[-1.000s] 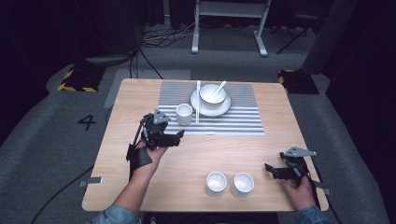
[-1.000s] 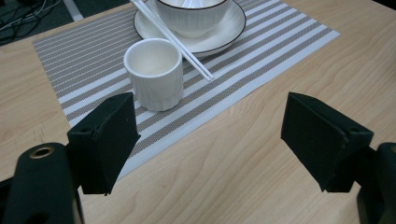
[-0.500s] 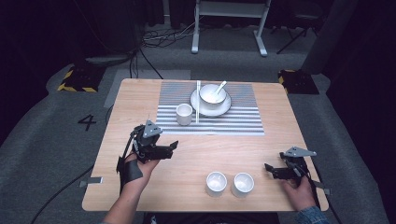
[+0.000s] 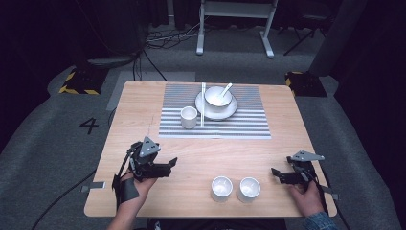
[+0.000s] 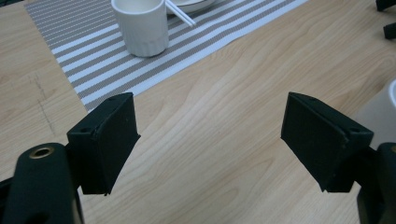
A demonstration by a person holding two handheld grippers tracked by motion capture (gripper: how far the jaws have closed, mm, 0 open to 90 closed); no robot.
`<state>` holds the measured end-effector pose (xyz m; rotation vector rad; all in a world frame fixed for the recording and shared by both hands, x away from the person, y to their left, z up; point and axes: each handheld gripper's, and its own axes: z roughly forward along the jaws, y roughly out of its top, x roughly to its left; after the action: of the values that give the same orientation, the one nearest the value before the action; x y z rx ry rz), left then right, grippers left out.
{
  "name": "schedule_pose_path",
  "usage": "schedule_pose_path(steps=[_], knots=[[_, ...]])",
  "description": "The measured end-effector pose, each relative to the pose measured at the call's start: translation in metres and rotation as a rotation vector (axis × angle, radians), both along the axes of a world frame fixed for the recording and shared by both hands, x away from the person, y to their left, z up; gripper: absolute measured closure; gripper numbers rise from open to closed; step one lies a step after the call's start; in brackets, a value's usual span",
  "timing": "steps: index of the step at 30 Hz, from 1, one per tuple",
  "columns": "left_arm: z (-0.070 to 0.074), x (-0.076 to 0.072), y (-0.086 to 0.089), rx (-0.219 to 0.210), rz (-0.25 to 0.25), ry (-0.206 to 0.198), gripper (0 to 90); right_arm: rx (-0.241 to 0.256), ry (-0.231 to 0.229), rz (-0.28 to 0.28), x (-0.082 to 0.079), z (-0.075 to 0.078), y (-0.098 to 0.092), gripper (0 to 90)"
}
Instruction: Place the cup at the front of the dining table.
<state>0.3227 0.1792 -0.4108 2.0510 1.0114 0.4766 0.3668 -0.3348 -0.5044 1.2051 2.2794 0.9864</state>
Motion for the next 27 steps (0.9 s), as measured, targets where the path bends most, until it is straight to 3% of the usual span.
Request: schedule_pose_path(steps=[4,7,12,24,27], knots=[[-0.006,-0.009,0.006,0.022,0.006,-0.003,18.8,0.000,0.000,0.000,0.000,0.000,0.000,12.2],[-0.013,-0.016,0.014,-0.004,0.027,0.007,18.8,0.000,0.000,0.000,0.000,0.000,0.000,12.2],[-0.020,-0.020,0.021,-0.007,0.041,0.025,18.8,0.000,0.000,0.001,0.000,0.000,0.000,12.2],[-0.045,-0.027,0.037,0.006,0.058,0.109,18.7,0.000,0.000,0.000,0.000,0.000,0.000,12.2],[-0.054,-0.027,0.042,0.024,0.061,0.147,18.7,0.000,0.000,0.001,0.000,0.000,0.000,12.2]])
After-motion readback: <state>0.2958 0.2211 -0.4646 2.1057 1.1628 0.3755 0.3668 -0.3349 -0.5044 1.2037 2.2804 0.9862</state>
